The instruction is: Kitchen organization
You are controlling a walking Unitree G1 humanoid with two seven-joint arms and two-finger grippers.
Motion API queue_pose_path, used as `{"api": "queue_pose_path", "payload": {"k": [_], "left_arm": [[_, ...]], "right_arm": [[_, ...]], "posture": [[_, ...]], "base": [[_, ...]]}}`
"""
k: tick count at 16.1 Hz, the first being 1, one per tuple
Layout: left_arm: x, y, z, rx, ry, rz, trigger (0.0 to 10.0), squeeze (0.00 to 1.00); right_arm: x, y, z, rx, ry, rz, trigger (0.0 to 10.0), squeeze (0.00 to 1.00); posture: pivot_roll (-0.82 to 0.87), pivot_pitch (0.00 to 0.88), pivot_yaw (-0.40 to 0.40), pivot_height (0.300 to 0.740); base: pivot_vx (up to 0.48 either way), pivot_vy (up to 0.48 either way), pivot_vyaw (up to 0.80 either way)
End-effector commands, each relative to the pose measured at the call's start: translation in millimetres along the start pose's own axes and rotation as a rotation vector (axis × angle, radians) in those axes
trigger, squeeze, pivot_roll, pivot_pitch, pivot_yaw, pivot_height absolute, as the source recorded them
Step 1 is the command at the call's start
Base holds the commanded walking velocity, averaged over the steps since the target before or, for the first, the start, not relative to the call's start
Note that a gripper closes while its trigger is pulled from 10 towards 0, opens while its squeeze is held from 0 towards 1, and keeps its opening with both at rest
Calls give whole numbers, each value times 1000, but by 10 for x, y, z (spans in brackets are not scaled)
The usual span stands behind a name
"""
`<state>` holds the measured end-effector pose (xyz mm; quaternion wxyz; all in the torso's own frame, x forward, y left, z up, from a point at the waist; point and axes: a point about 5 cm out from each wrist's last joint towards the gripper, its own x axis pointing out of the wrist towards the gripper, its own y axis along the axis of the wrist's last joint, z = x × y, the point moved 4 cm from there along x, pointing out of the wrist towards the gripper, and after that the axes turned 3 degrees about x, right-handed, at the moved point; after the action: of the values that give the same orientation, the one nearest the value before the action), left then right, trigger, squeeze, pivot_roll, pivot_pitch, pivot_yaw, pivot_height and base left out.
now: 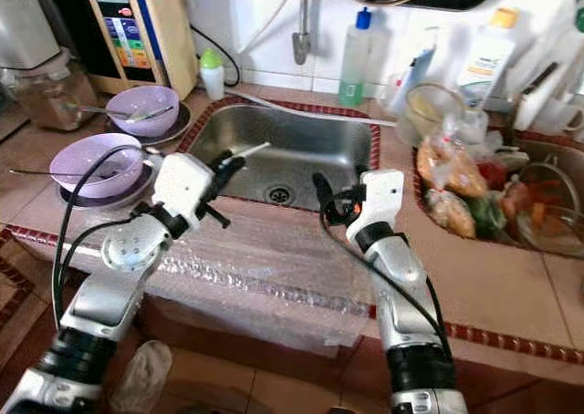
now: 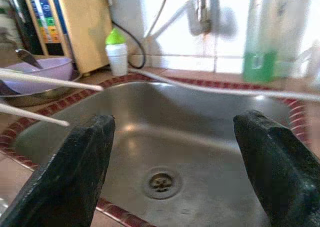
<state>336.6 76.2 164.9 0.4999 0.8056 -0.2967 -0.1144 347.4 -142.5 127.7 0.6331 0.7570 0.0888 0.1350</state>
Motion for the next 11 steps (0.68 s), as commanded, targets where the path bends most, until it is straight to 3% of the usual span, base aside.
{"api": "queue_pose_path", "payload": {"k": [1,3,5,6,8,11], "left_arm": [[47,46,60,75,-54,26,10000,0],[70,39,116,112,-76,45,10000,0],[87,131,130,159,-62,106,10000,0],[77,180,168,174,-72,150,10000,0],[47,195,212,254,-73,199,10000,0],[33,178,337,250,-106,228,10000,0]], "right_arm": [[57,118,-3,35,12,26,10000,0],[95,134,-13,80,10,28,10000,0],[116,46,-62,342,13,-17,10000,0],[139,72,-88,520,26,-12,10000,0],[173,81,-165,671,72,-42,10000,0],[259,194,-297,821,128,-33,10000,0]], "posture": [[-25,0,24,740],[-25,0,24,740],[-24,0,24,740],[-23,0,25,740],[-24,0,27,740],[-24,0,27,740]], "base": [[0,0,0],[0,0,0],[0,0,0],[0,0,0],[0,0,0],[0,0,0]]}}
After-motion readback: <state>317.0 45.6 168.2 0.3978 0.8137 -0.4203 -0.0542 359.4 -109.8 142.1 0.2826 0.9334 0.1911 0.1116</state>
